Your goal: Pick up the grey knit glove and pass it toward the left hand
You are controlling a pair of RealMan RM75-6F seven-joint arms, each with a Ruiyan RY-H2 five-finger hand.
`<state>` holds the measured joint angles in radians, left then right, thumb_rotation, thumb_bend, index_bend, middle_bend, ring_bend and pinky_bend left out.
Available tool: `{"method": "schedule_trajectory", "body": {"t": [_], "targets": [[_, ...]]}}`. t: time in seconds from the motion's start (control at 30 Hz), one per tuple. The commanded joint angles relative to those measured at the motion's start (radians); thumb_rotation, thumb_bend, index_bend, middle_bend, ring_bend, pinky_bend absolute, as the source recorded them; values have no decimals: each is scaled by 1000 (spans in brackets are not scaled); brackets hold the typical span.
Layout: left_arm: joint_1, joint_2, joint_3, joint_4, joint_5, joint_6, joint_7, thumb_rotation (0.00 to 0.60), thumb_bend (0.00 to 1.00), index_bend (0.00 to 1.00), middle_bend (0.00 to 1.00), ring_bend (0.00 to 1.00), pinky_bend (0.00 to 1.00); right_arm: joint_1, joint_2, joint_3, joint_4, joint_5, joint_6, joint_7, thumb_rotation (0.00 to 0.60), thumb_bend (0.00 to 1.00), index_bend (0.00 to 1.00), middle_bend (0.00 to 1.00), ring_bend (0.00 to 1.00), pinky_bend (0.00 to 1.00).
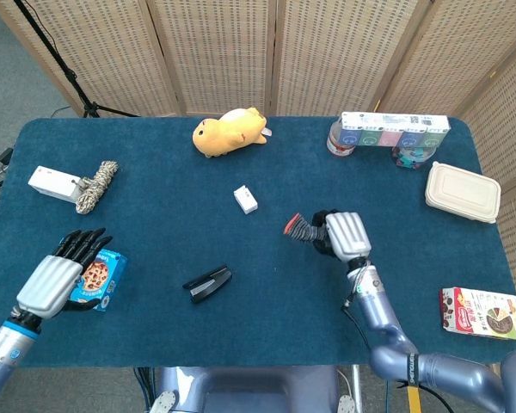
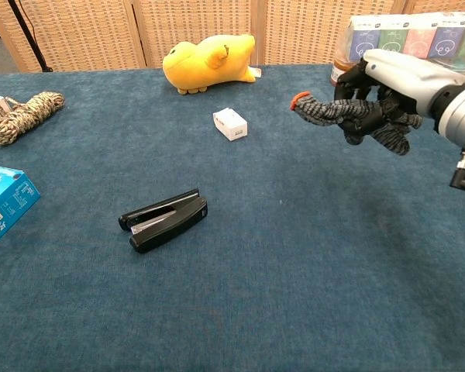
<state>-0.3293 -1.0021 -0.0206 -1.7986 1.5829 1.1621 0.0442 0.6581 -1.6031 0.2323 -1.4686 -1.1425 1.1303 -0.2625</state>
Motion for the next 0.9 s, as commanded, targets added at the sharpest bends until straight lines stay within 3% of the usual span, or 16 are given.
{"method": "schedule_trajectory", "body": {"t": [0.03,0.23,0.37,0.6,0.9], "targets": [[-85,59,-27,-62,-13,-106,6,600,0,0,0,0,0,-17,46,-46,-107,-76,29,-17,600,589,582,514,481,681],[-202,124,-56,-150,-26,-259,-18,600,0,0,0,0,0,-14,56,-54,-242,-126,48,-71,600,589,583,515,481,681],[-274,127,-72,-203,-50,-352,-26,600,0,0,0,0,0,-6,20,-35,-288,-100,62,-125,600,590,584,515,481,681],[-353,91,-88,-246,-94,-439,-26,600,0,0,0,0,0,7,-52,-2,-271,-42,70,-147,600,590,586,516,481,681],[-414,35,-99,-232,-165,-481,-8,600,0,0,0,0,0,6,-92,0,-241,-36,71,-117,600,590,586,517,482,681]]}}
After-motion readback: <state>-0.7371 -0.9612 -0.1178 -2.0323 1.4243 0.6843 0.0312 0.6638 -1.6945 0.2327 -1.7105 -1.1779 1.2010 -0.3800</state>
